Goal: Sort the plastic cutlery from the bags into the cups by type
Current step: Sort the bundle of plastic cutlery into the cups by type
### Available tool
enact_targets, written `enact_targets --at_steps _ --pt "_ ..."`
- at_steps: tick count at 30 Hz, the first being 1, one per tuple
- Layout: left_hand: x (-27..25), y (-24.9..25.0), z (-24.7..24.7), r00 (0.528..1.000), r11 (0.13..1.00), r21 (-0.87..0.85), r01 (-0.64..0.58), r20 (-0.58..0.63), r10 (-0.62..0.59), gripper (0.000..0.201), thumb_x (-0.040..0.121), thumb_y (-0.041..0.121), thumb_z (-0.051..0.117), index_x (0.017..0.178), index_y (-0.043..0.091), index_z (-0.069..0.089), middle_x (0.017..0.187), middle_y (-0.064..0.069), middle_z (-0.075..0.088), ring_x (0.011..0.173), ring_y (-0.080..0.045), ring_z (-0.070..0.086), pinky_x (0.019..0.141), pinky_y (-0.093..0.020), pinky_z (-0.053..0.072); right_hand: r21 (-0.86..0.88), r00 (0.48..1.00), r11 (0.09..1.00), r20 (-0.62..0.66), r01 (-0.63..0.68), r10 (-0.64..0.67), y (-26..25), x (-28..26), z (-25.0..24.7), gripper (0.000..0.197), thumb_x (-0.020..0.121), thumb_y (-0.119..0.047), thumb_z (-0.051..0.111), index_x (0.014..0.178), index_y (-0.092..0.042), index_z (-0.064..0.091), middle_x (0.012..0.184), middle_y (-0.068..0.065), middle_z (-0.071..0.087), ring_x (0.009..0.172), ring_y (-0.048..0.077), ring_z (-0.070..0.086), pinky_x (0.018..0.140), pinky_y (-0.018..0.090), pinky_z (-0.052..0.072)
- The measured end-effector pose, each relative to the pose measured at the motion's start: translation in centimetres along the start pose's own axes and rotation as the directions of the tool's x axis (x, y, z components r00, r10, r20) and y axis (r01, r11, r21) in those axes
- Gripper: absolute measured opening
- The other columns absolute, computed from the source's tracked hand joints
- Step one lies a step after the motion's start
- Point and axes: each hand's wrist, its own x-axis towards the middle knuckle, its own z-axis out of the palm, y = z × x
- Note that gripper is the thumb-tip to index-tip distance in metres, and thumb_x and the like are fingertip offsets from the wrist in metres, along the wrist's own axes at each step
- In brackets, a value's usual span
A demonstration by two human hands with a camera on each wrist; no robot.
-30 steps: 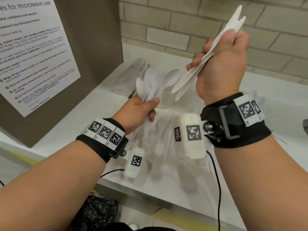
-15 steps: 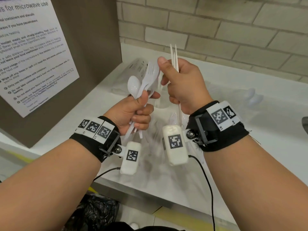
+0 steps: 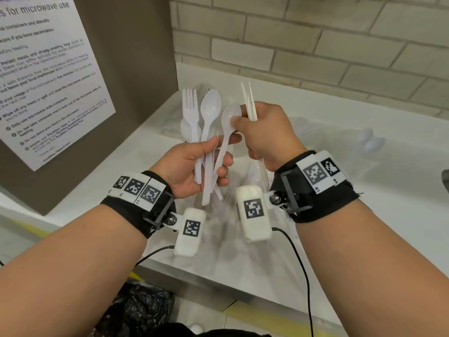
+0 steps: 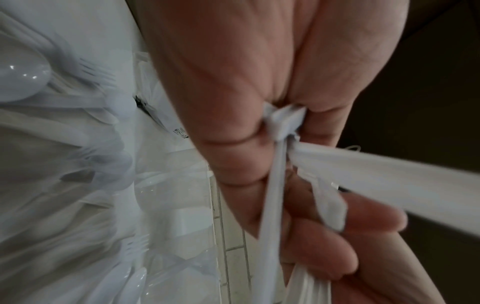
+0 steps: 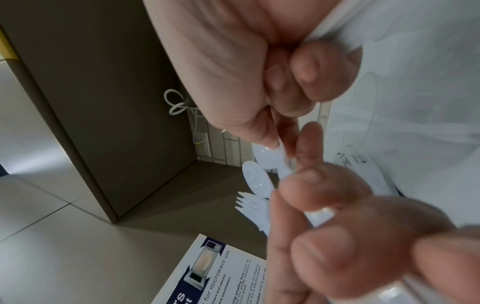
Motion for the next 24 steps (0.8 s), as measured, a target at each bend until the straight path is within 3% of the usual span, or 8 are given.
enact_targets --at_steps 3,6,8,10,14,17,20,24 --pt "-0.1 0.1 -0.2 1.000 1.000 0.024 0.014 -0.013 -0.013 0.042 0.096 0.029 0.039 0.134 0.014 0.051 0.102 -0.012 0.072 0.077 -0.024 0.071 0.073 -0.042 0.059 -0.035 0.999 0.999 -0.035 0.026 -0.027 0.6 0.6 -0.1 0.007 0.092 -0.011 0.056 0.095 -0.010 0.062 0.056 -0.004 0.053 0.028 0.000 0.043 0.036 0.017 0.030" --pt "0.1 0.1 -0.3 1.000 0.999 0.050 0.020 0.014 -0.020 0.045 0.093 0.031 0.039 0.136 0.019 0.047 0.120 -0.017 0.066 0.100 -0.035 0.069 0.086 -0.050 0.055 -0.138 0.998 0.989 -0.024 0.051 -0.055 1.3 1.2 0.0 0.006 0.089 -0.015 0.060 0.093 -0.012 0.064 0.063 -0.002 0.056 0.035 0.004 0.044 0.037 0.019 0.033" --pt "0.3 0.1 -0.5 0.999 0.995 0.101 0.012 0.036 -0.016 0.045 0.093 0.032 0.040 0.133 0.016 0.049 0.125 -0.019 0.064 0.106 -0.038 0.066 0.092 -0.054 0.051 -0.212 0.997 0.975 -0.016 0.065 -0.070 1.6 1.4 0.3 0.009 0.085 -0.016 0.064 0.090 -0.008 0.066 0.063 -0.002 0.056 0.044 0.011 0.050 0.039 0.022 0.039" --pt "0.5 0.1 -0.7 1.000 0.992 0.127 0.002 0.015 -0.004 0.043 0.094 0.032 0.042 0.130 0.011 0.051 0.122 -0.019 0.065 0.102 -0.037 0.067 0.091 -0.054 0.052 -0.247 0.996 0.967 -0.040 0.065 -0.077 1.7 1.6 0.5 0.011 0.081 -0.015 0.066 0.084 -0.005 0.066 0.058 -0.002 0.053 0.044 0.011 0.050 0.041 0.021 0.040" --pt "0.7 -0.1 -0.7 0.992 0.981 0.191 -0.034 -0.113 0.056 0.019 0.095 0.023 0.049 0.102 0.007 0.058 0.082 -0.008 0.068 0.065 -0.020 0.064 0.065 -0.038 0.055 -0.273 0.998 0.960 -0.001 0.063 -0.066 2.0 2.0 0.8 0.019 0.081 -0.016 0.065 0.089 0.002 0.067 0.061 0.006 0.053 0.041 0.014 0.042 0.040 0.021 0.034" --pt "0.6 -0.1 -0.7 0.975 0.975 0.211 -0.075 -0.190 0.117 0.022 0.097 0.021 0.048 0.112 0.008 0.058 0.068 -0.001 0.054 0.052 -0.012 0.046 0.053 -0.026 0.044 -0.096 0.999 0.995 -0.043 0.012 -0.016 1.2 2.8 0.5 0.008 0.087 -0.016 0.059 0.089 -0.010 0.065 0.065 0.003 0.056 0.037 0.009 0.042 0.036 0.017 0.031" --pt "0.3 0.5 -1.4 0.928 0.968 0.230 -0.105 -0.328 0.178 0.026 0.100 0.024 0.045 0.111 0.005 0.058 0.064 0.001 0.047 0.049 -0.010 0.040 0.050 -0.024 0.039 0.156 0.990 0.988 -0.139 0.004 0.018 -0.7 4.8 -0.2 0.005 0.089 -0.015 0.051 0.091 -0.012 0.055 0.067 0.006 0.050 0.043 0.013 0.036 0.042 0.021 0.030" --pt "-0.5 1.6 -2.8 0.856 0.961 0.234 -0.149 -0.457 0.244 0.025 0.100 0.028 0.045 0.104 0.008 0.059 0.063 0.001 0.045 0.047 -0.009 0.039 0.050 -0.025 0.038 0.280 0.965 0.944 -0.239 0.173 -0.106 -2.7 8.5 0.1 0.012 0.094 -0.008 0.039 0.091 -0.017 0.046 0.066 0.004 0.051 0.049 0.013 0.042 0.046 0.025 0.038"
